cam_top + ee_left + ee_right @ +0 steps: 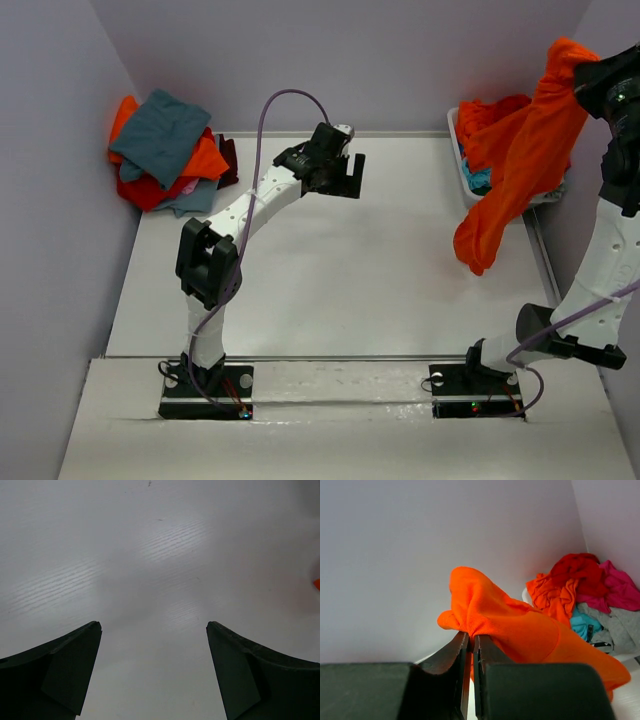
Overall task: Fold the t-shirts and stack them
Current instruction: Move the tshirt to the center of the board
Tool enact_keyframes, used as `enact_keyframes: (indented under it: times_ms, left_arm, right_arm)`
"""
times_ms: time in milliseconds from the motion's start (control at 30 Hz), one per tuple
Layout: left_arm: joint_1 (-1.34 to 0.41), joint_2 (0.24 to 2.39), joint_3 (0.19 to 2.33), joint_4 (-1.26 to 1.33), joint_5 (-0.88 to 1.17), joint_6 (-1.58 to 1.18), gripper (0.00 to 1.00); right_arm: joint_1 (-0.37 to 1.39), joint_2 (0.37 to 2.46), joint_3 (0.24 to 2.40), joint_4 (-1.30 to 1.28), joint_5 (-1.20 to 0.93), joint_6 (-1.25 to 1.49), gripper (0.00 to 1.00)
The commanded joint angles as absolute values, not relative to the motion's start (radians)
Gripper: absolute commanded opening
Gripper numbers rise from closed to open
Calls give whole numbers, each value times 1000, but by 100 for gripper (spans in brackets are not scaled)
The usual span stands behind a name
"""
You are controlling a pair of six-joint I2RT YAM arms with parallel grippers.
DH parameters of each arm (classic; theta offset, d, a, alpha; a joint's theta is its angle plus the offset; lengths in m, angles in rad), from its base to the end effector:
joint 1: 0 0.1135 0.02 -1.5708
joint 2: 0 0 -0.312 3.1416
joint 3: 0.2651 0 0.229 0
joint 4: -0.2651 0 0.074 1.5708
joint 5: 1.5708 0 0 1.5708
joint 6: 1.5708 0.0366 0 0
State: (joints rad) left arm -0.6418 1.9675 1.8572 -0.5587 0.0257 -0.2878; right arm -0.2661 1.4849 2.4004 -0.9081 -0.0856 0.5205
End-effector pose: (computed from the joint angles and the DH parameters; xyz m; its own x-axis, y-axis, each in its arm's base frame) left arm 0.3627 -0.2723 0.3680 -0.6508 0.1321 -0.7477 0.4483 0.8616 -0.2379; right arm 0.1849 -0.0472 0.6370 0.0955 0.4875 -0.8679 0.1522 0.8544 0.4968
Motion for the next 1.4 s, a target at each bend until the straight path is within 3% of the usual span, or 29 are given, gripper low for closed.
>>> enact_keyframes:
  times_ms: [0,233,333,633,900,1000,1067,1200,1367]
  left_arm:
    - [-647,1942,1876,-555,38,-272,99]
    - [-647,1934,1868,-560,26,-265,99]
    - [-647,1924,1856,-560,12,-258,99]
    - [-647,1959,1884,-563,31,-262,99]
    - [-647,1968,1884,-558,46,-271,99]
    - [-647,1971,1890,-558,57,-275,99]
    - [-656,1964,1893,-557,45,-275,99]
    - [-657,1933,1858,-555,-11,-288,99]
    - [-632,1820,1748,-474,-75,-331,99]
  right_arm:
    - [-258,1561,2358,-856,-32,538,7]
    - [-267,1922,2375,-1189,-262,587,7]
    - [-267,1870,2252,-1077,-218,584,7]
    - [-267,1874,2378,-1136,-356,526,7]
    - [-206,1755,2120,-1071,-385,447,7]
    - [-76,1804,2232,-1170,-342,376,7]
    - [102,1850,2313,-1235,-243,335,7]
    - [251,1873,2414,-1262,-167,348,7]
    - [275,1868,2591,-1253,-195,380,7]
